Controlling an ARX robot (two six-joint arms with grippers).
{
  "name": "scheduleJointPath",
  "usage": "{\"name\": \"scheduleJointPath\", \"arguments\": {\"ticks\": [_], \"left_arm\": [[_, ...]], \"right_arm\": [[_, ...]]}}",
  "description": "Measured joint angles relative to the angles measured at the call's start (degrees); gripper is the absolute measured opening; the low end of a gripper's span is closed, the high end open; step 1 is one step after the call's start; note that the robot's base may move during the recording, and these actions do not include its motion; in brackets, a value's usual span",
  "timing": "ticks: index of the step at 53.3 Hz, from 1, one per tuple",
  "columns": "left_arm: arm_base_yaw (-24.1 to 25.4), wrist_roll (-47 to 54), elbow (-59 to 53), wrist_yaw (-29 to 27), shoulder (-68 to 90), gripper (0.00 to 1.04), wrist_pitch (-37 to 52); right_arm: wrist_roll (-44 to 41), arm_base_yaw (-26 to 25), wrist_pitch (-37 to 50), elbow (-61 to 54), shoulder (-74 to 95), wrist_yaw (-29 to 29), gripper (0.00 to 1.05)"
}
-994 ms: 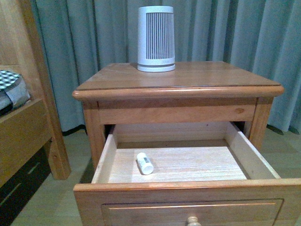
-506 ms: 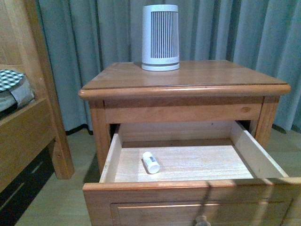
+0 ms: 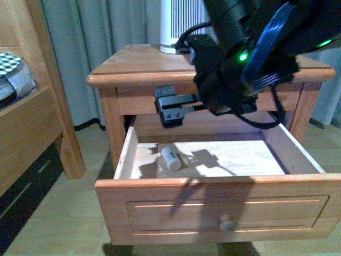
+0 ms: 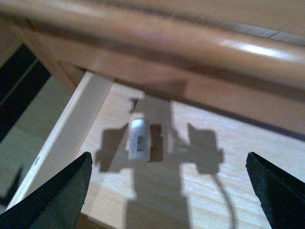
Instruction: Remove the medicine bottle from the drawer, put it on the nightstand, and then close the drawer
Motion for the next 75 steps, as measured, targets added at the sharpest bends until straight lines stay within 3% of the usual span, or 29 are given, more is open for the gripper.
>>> {"name": "scheduleJointPath", "arguments": {"ticks": [14, 56, 60, 72, 75], "left_arm": [[0.0, 0.13, 0.0, 0.0, 0.0, 0.98, 0.0], [0.0, 0.13, 0.0, 0.0, 0.0, 0.98, 0.0], [0.0, 0.13, 0.0, 0.0, 0.0, 0.98, 0.0], [0.0, 0.13, 0.0, 0.0, 0.0, 0.98, 0.0], [0.0, 0.13, 0.0, 0.0, 0.0, 0.98, 0.0]], "right_arm": [[-1.27, 1.75, -2.47, 8.46, 11.63, 3.23, 0.98], [-1.51, 3.74, -2.99, 23.89, 28.83, 4.09, 0.97], [-0.76, 4.07, -3.39, 24.52, 29.53, 4.11, 0.87], [2.29, 4.63, -1.95, 22.47, 29.33, 4.04, 0.36], [2.62, 4.68, -0.39, 20.17, 28.09, 3.28, 0.31]]}}
